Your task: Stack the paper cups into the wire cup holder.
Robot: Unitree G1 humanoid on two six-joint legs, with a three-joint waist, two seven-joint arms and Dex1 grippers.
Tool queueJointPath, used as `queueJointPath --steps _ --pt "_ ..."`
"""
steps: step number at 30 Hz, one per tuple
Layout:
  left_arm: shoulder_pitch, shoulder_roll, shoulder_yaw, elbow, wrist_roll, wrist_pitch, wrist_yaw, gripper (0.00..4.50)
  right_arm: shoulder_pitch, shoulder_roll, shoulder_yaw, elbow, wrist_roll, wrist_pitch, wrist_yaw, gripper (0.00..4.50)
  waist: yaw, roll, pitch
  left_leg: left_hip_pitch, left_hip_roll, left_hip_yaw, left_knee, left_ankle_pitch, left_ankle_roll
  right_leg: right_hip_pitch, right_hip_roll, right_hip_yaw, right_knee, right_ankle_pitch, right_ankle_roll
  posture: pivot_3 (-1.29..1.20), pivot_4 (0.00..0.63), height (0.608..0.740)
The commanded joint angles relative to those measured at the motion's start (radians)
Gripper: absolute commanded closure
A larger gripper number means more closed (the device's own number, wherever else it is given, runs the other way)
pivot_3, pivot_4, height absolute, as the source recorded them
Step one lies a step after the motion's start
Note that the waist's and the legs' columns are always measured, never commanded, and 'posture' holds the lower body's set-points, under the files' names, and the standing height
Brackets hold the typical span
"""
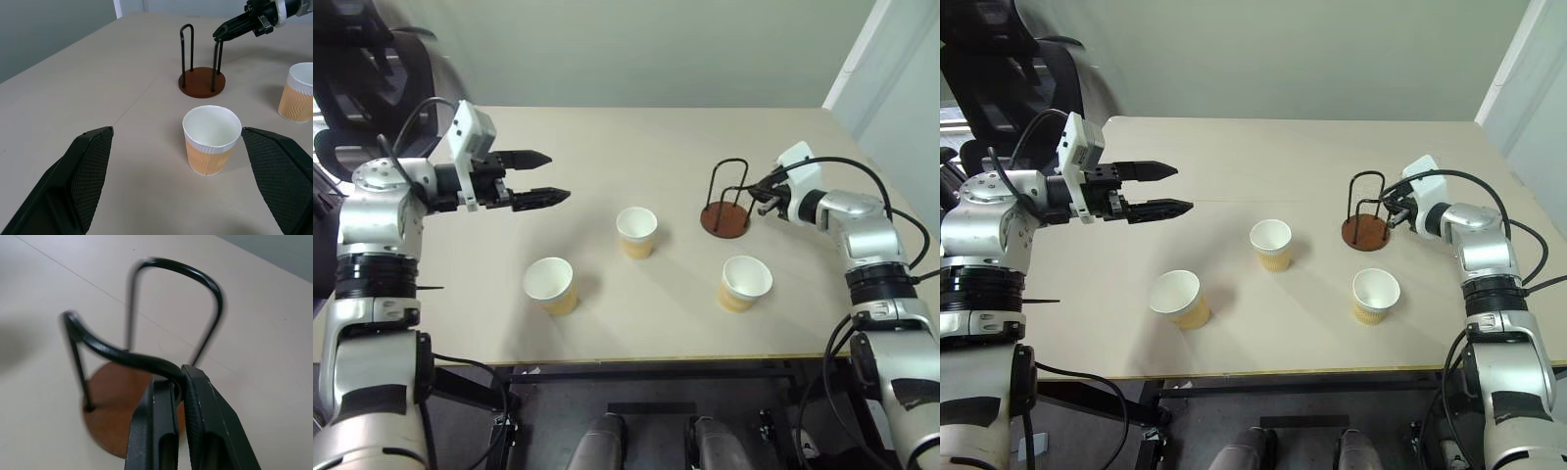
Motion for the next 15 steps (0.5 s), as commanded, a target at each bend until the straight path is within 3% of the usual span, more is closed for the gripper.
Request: queueJointPath --steps 1,9,15 --pt "-0.016 0.022 0.03 -0.027 -0.011 -0.001 -0.001 0.0 -0.022 -0.013 -0.007 -0.011 0.002 -0.002 0.008 4.48 0.0 0.0 0.0 0.0 0.0 0.0 0.0 0.0 0.0 0.0 0.0 0.0 0.0 0.0 0.0 0.0 0.15 0.74" --pt "-0.032 0.025 0.021 -0.007 -0.003 -0.006 -0.01 0.0 -0.021 -0.021 -0.016 -0.071 0.064 0.044 0.129 4.48 -0.001 0.0 0.0 -0.002 0.0 0.0 0.0 0.0 0.0 -0.002 0.0 0.0 0.001 0.0 0.0 0.0 0.15 0.74" --pt "-0.044 0.024 0.016 0.005 0.002 -0.007 -0.015 0.0 0.013 -0.044 0.0 -0.232 0.111 0.146 0.236 4.48 0.0 0.0 0.0 -0.011 0.0 0.0 0.002 0.005 0.006 -0.009 0.0 -0.001 0.002 0.001 0.001 0.0 0.15 0.74"
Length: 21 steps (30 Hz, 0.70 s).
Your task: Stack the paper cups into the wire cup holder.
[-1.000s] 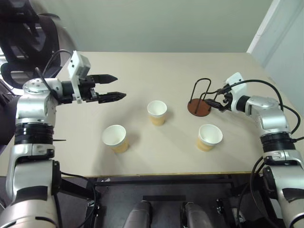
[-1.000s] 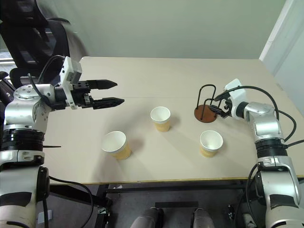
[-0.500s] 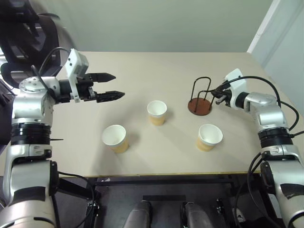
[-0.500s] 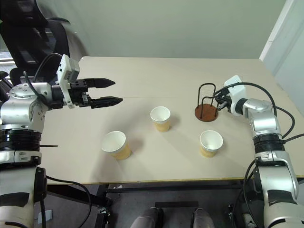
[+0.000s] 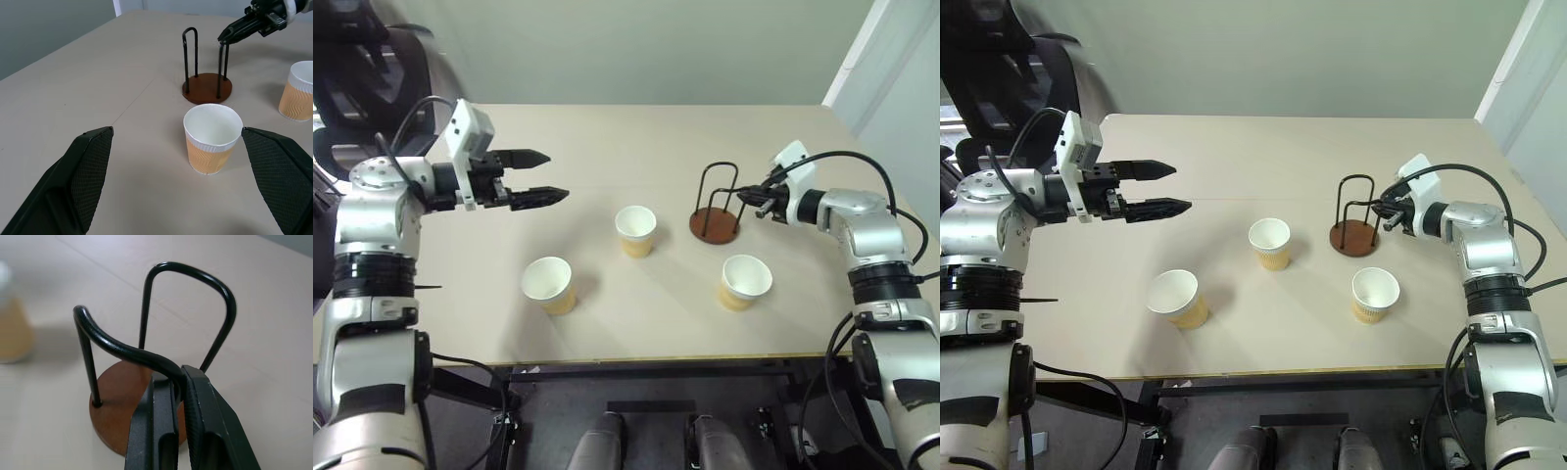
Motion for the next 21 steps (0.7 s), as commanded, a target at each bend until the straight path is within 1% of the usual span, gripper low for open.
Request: queueJointPath --steps 1,9,15,21 --pt "-0.034 0.019 0.017 -0.006 0.0 -0.007 -0.009 0.0 0.01 -0.034 -0.001 -0.128 0.04 0.047 0.051 4.48 0.0 0.0 0.0 0.0 0.0 0.0 0.0 0.0 0.0 0.0 0.0 0.0 0.0 0.0 0.0 0.0 0.15 0.74" --pt "-0.036 0.021 0.016 -0.003 0.003 -0.004 -0.017 0.0 0.098 -0.055 0.019 -0.308 0.074 0.143 0.1 4.48 0.001 0.0 0.0 0.0 0.0 0.0 0.0 -0.001 0.001 0.001 0.0 0.0 0.0 0.0 0.001 0.0 0.15 0.74" --pt "-0.033 0.024 0.019 -0.006 0.001 -0.003 -0.02 0.0 0.133 -0.019 0.04 -0.39 0.091 0.188 0.065 4.48 0.0 0.0 0.0 0.003 0.0 0.0 0.0 0.002 0.001 0.003 0.0 0.0 0.0 0.001 0.001 0.0 0.15 0.74" --pt "-0.027 0.026 0.021 -0.011 -0.001 -0.002 -0.019 0.0 0.142 0.028 0.059 -0.414 0.085 0.198 0.019 4.48 -0.002 0.0 0.0 0.003 0.0 0.0 0.0 0.005 0.001 0.003 0.0 0.0 0.0 0.003 -0.001 0.0 0.15 0.74"
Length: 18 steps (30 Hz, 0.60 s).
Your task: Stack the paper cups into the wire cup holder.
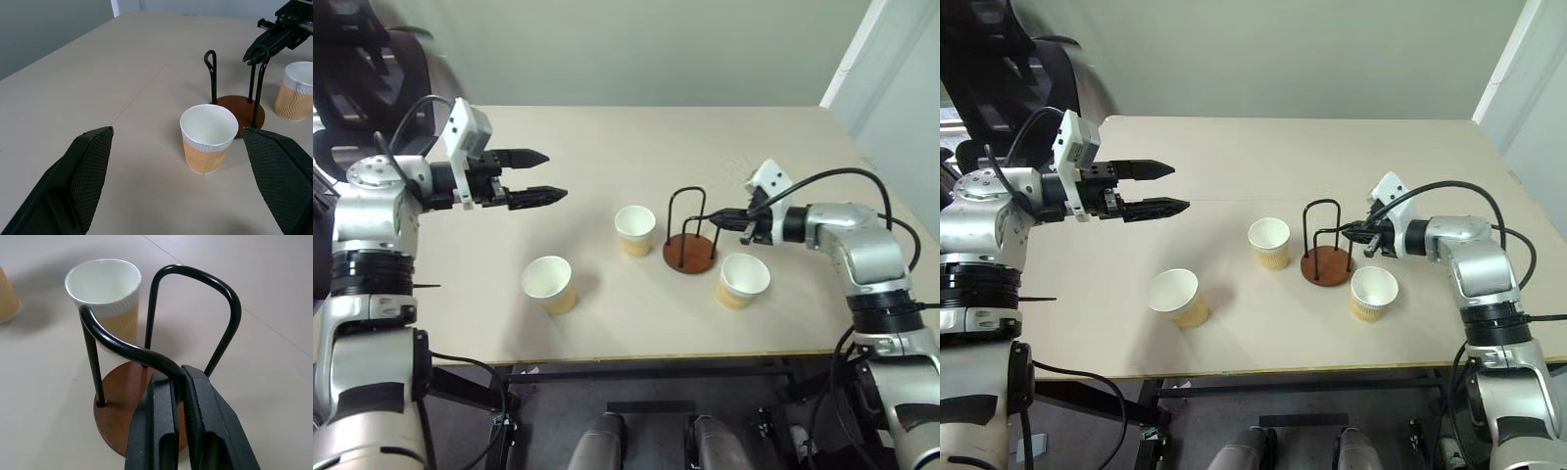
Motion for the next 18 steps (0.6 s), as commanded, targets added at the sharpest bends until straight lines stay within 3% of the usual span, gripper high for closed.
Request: queueJointPath --steps 1,15,16,18 --pt "-0.022 0.021 0.021 -0.021 -0.005 -0.002 -0.004 0.0 -0.006 0.011 0.0 -0.044 0.013 -0.002 -0.028 4.48 0.0 0.0 0.0 0.0 0.0 0.0 0.0 0.0 0.0 0.0 0.0 0.0 0.0 0.0 0.0 0.0 0.15 0.74" --pt "-0.033 0.017 0.018 -0.004 0.002 -0.011 -0.001 0.0 0.025 -0.01 0.039 -0.053 0.006 -0.018 -0.012 4.48 0.0 -0.001 -0.001 0.0 0.0 0.0 0.0 0.001 -0.001 0.0 0.0 0.0 0.0 0.001 -0.001 0.0 0.15 0.74" --pt "-0.034 0.017 0.017 -0.003 0.002 -0.011 -0.001 0.0 0.028 -0.01 0.04 -0.056 0.009 -0.016 -0.01 3.94 0.0 -0.001 -0.001 0.0 0.0 0.0 0.0 0.001 -0.001 0.001 0.0 0.0 0.0 0.001 -0.001 0.0 0.15 0.74" --pt "-0.035 0.018 0.017 -0.002 0.003 -0.011 -0.001 0.0 0.035 -0.016 0.047 -0.065 0.015 -0.01 -0.001 3.47 0.0 -0.001 -0.001 0.0 0.0 0.0 0.0 0.001 -0.001 0.001 0.0 0.0 0.0 0.001 -0.001 0.0 0.15 0.74"
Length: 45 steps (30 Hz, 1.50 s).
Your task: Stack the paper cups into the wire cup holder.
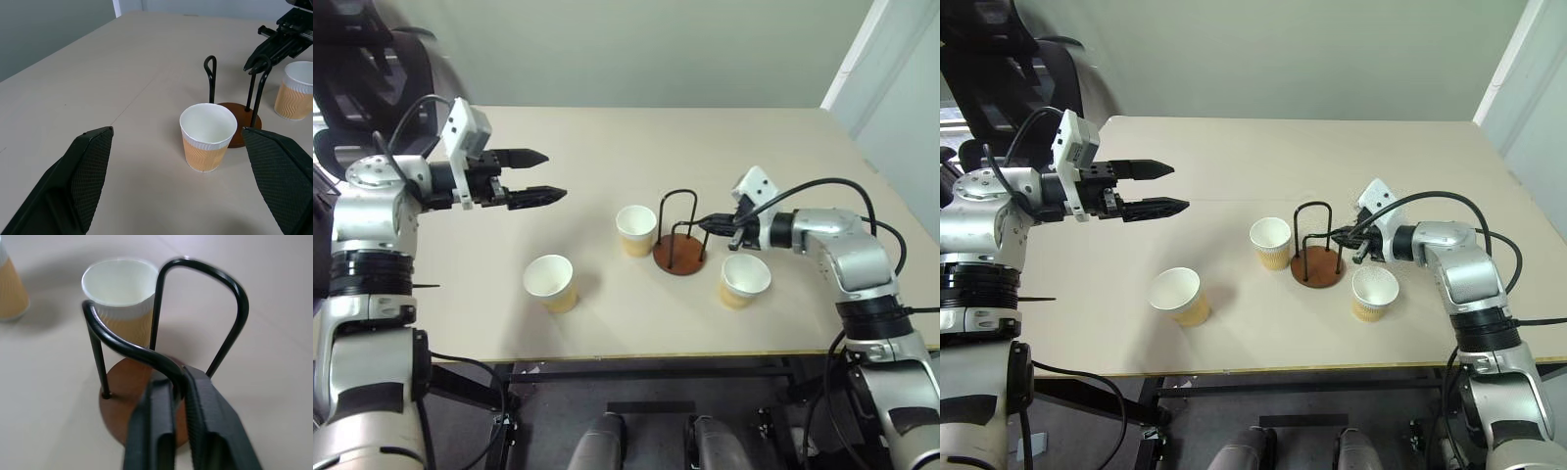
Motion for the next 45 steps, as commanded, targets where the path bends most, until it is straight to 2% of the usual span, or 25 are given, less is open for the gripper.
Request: queueJointPath --steps 1,8,20,30,36,45 --pt "-0.035 0.017 0.017 -0.004 0.002 -0.01 -0.002 0.0 0.006 -0.017 0.005 -0.044 0.017 0.006 0.018 3.08 0.0 0.0 0.0 0.0 0.0 0.0 0.0 0.0 0.0 0.0 0.0 0.0 0.0 0.0 0.0 0.0 0.15 0.74" --pt "-0.038 0.014 0.017 -0.002 0.003 -0.01 -0.001 0.0 0.007 -0.032 -0.001 -0.056 0.039 0.027 0.031 0.6 0.0 0.0 0.0 -0.001 0.0 0.0 0.0 0.0 0.0 0.0 0.0 0.0 -0.001 0.0 0.0 0.0 0.15 0.74" --pt "-0.031 0.012 0.022 -0.005 -0.001 -0.011 0.002 0.0 -0.094 -0.149 -0.109 0.018 0.137 0.101 0.096 0.6 0.001 0.0 0.0 -0.001 0.0 0.0 0.0 0.0 0.0 -0.001 0.0 0.0 -0.001 0.0 0.0 0.0 0.15 0.74" --pt "-0.027 0.008 0.009 0.008 0.014 -0.06 -0.014 0.0 -0.032 -0.288 -0.102 -0.204 0.261 0.199 0.215 0.6 0.002 0.0 0.0 -0.002 0.0 0.0 0.0 0.0 0.0 0.0 0.002 0.0 -0.002 -0.001 0.002 0.0 0.15 0.74" --pt "-0.056 0.002 -0.019 0.054 0.045 -0.112 -0.052 0.0 -0.02 -0.36 -0.096 -0.266 0.297 0.218 0.26 0.6 0.002 0.0 0.0 -0.002 0.0 0.0 0.0 0.001 0.001 0.0 0.002 0.001 -0.001 -0.001 0.002 0.0 0.15 0.74" --pt "-0.089 -0.029 -0.028 0.09 0.059 -0.119 -0.062 0.0 0.059 -0.445 -0.047 -0.348 0.252 0.154 0.29 0.6 0.003 -0.001 0.0 -0.002 0.0 -0.001 0.0 0.002 0.002 0.0 0.003 0.002 -0.002 -0.002 0.004 0.0 0.15 0.74"
